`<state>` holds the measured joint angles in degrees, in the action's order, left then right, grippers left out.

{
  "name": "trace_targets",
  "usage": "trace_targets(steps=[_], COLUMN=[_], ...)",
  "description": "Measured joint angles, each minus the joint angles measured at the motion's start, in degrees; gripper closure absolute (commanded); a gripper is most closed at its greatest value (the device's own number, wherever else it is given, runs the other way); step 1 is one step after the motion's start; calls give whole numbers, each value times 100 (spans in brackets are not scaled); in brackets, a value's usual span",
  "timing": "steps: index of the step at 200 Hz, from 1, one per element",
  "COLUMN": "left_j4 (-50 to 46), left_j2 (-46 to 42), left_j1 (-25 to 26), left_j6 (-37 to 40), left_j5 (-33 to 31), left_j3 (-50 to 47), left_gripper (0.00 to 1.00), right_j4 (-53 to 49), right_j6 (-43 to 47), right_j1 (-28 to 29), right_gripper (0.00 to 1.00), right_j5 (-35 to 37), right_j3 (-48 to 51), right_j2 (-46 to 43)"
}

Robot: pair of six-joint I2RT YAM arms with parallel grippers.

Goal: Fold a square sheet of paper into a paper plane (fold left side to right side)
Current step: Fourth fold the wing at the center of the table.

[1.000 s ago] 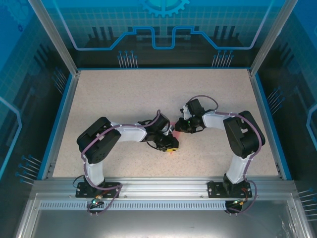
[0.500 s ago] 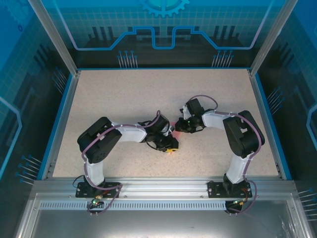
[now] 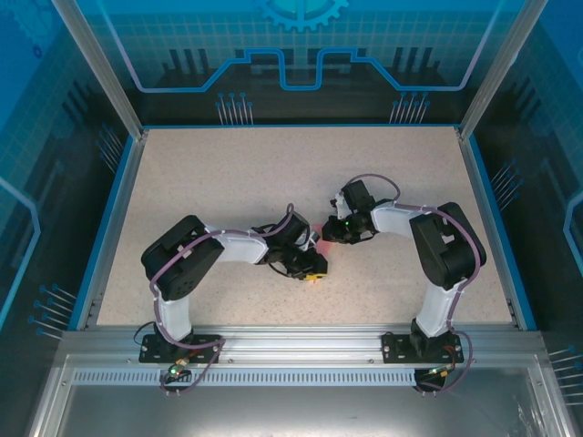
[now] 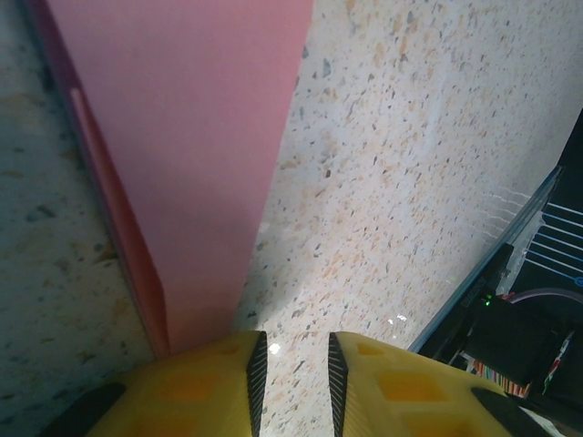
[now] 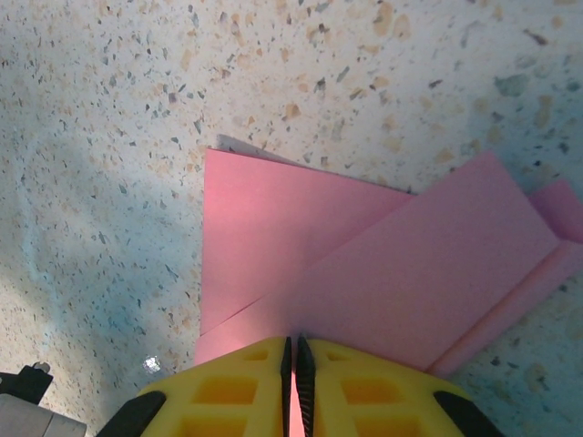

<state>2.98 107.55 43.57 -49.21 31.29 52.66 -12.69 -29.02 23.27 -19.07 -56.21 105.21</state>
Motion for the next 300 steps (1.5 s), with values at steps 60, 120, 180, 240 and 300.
trace_targets(steps=[60,120,180,240,300], left_j4=[243,20,-776,-901,-592], left_j2=[-199,-424,-516,162,197], left_j1=[22,83,-35,-131,-125], left_j6=[-37,-35,186,437,435], left_j5=[-24,2,4,-46,-31], left_j3=[-332,-501,192,769,468], left_gripper=[73,72,72,72,72], right_j4=[-98,-190,-186,-184,-192], right_j6=[17,57,55,55,59], right_j1=[0,0,0,2,7], right_gripper=[85,85,85,85,85], right_j5=[-2,-4,-4,-7,-4], right_j3=[-68,-140,-144,-144,-157], right_j2=[37,79,81,83,83])
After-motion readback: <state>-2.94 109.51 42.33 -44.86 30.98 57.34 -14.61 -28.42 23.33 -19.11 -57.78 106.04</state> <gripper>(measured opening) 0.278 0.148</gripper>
